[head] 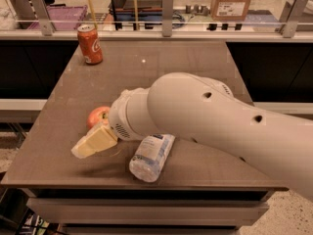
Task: Move apple near coke can
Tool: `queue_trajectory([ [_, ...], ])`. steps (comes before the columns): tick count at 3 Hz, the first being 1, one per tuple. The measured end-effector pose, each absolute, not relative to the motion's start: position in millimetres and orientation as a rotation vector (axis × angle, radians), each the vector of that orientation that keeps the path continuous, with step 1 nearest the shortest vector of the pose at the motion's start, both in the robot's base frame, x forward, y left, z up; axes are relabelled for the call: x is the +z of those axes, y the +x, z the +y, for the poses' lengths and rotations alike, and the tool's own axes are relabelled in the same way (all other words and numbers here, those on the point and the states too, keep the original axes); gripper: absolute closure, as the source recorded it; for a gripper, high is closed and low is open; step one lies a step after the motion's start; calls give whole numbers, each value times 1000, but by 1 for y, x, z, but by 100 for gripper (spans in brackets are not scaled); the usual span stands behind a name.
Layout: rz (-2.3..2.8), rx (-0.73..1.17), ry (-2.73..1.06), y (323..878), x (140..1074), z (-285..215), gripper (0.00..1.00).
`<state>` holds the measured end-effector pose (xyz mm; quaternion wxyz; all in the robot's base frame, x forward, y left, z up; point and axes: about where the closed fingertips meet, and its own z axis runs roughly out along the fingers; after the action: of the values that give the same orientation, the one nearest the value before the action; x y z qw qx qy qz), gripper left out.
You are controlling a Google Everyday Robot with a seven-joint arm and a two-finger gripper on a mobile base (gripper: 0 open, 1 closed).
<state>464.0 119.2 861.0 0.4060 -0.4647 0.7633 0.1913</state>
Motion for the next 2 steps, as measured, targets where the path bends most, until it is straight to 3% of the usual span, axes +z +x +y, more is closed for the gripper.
queue_trajectory([
  [1,1924,491,-1173,466,857,121,0],
  [2,1920,488,-1175,465,859,122,18],
])
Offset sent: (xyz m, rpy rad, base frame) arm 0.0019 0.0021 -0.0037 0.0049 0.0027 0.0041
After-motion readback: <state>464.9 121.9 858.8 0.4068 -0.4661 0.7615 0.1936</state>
